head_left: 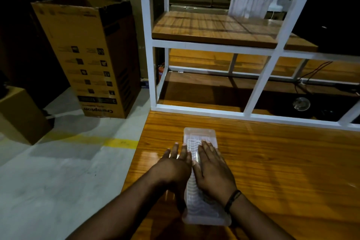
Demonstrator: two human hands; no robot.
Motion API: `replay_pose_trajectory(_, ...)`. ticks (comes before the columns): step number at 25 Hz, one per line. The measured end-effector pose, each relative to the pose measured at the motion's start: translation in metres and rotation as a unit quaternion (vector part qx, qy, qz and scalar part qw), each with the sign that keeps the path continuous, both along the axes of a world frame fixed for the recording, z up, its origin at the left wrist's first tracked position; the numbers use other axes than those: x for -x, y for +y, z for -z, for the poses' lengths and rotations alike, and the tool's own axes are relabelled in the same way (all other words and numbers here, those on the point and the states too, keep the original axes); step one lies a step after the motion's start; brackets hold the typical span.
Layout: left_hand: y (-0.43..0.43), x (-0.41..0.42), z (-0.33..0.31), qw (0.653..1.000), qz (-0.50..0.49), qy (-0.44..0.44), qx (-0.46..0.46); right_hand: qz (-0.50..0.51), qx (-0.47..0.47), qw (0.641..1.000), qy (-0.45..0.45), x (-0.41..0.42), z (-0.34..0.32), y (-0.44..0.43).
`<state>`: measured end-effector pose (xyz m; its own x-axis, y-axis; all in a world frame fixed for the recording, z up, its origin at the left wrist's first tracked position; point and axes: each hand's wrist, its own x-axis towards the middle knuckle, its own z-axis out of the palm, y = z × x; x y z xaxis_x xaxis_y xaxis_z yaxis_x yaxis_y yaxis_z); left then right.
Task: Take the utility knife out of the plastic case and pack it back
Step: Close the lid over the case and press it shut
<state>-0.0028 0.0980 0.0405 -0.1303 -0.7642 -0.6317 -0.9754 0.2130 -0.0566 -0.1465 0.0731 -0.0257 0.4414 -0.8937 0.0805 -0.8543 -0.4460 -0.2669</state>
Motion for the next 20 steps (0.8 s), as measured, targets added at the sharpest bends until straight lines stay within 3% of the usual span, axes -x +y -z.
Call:
replay_pose_trajectory(4, 0.0, -0.004, -0.001, 1.0, 0.005, 0.027, -0.006, -0.002, -0.002, 1.0, -0.03, 0.0, -0.002, 0.003)
replay_pose_trajectory(6, 0.002, -0.013, -0.003, 0.997, 0.001, 0.075, 0.004, 0.048, -0.022, 0.992, -0.111, 0.003, 0.001, 0.001)
replay_pose_trajectory(8, -0.005, -0.022, -0.006, 0.979, -0.091, 0.181, 0.03, 0.148, -0.042, 0.962, -0.228, 0.008, 0.004, -0.012)
replay_pose_trajectory(11, -0.033, -0.032, 0.008, 0.862, -0.325, 0.361, 0.148, 0.248, -0.083, 0.901, -0.347, 0.013, -0.002, -0.05)
replay_pose_trajectory(15, -0.074, -0.038, 0.034, 0.736, -0.451, 0.473, 0.175, 0.319, -0.195, 0.82, -0.434, 0.012, -0.009, -0.096)
replay_pose_trajectory(20, -0.091, -0.028, 0.025, 0.645, -0.539, 0.527, 0.126, 0.317, -0.245, 0.776, -0.488, 0.005, 0.001, -0.116)
